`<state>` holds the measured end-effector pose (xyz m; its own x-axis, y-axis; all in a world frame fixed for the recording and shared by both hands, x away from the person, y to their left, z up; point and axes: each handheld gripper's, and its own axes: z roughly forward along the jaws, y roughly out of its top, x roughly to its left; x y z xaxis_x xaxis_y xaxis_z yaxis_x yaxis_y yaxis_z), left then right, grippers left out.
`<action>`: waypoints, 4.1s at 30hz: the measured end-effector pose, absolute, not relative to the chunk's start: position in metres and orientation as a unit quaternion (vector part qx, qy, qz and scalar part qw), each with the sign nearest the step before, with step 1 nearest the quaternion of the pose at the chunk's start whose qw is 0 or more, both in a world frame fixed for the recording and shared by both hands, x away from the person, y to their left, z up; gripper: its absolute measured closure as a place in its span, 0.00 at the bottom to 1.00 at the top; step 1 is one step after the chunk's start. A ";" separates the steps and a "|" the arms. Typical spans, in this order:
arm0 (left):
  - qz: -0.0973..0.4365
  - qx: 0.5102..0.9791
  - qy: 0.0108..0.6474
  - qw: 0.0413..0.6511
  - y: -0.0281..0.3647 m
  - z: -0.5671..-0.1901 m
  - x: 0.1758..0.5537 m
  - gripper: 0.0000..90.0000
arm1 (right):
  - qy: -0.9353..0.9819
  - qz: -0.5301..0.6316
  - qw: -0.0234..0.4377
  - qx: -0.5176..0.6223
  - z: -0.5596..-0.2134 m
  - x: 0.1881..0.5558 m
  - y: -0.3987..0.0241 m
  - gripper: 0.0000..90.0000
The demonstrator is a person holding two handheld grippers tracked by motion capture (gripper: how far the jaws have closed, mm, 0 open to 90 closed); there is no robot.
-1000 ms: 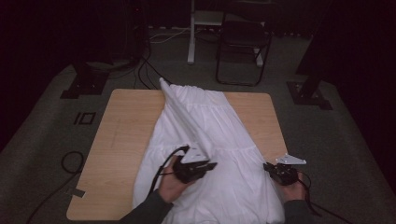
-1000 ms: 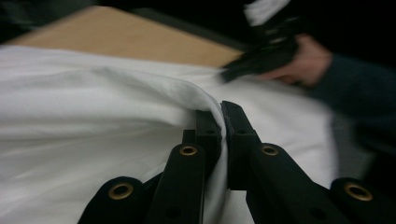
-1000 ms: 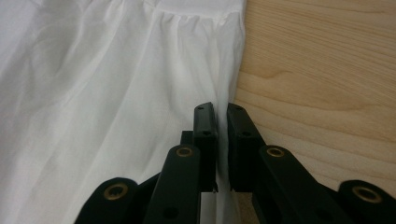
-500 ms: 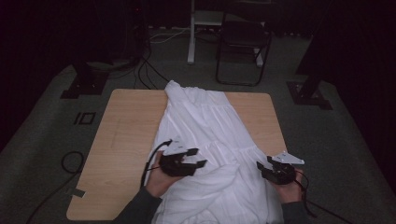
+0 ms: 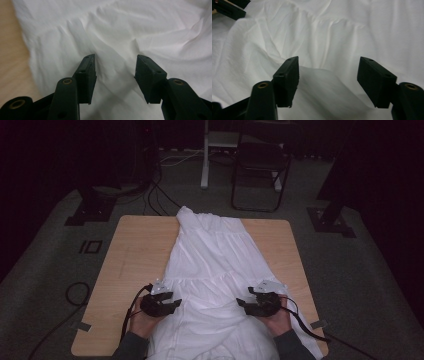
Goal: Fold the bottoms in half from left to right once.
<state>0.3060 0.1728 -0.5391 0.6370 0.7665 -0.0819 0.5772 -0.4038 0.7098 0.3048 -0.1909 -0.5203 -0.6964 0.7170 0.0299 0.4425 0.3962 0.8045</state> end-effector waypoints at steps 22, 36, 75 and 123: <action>0.086 0.818 0.341 0.454 0.147 -0.513 0.295 0.67 | 0.767 0.439 0.252 0.395 -0.491 0.250 -0.335 0.98; 0.186 0.866 0.354 0.299 0.107 -0.550 0.338 0.96 | 0.796 0.366 0.186 0.444 -0.570 0.284 -0.337 0.96; 0.197 0.804 0.424 0.369 0.209 -0.512 0.311 0.57 | 0.815 0.402 0.133 0.396 -0.523 0.451 -0.166 0.36; 0.116 0.824 0.315 0.457 0.204 -0.497 0.238 0.46 | 0.715 0.480 0.220 0.458 -0.541 0.190 -0.409 0.57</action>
<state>0.2381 0.2042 -0.4971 0.7740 0.6257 -0.0968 0.4137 -0.3840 0.8255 0.1897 -0.4086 -0.5413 -0.4839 0.8661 0.1254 0.4443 0.1196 0.8879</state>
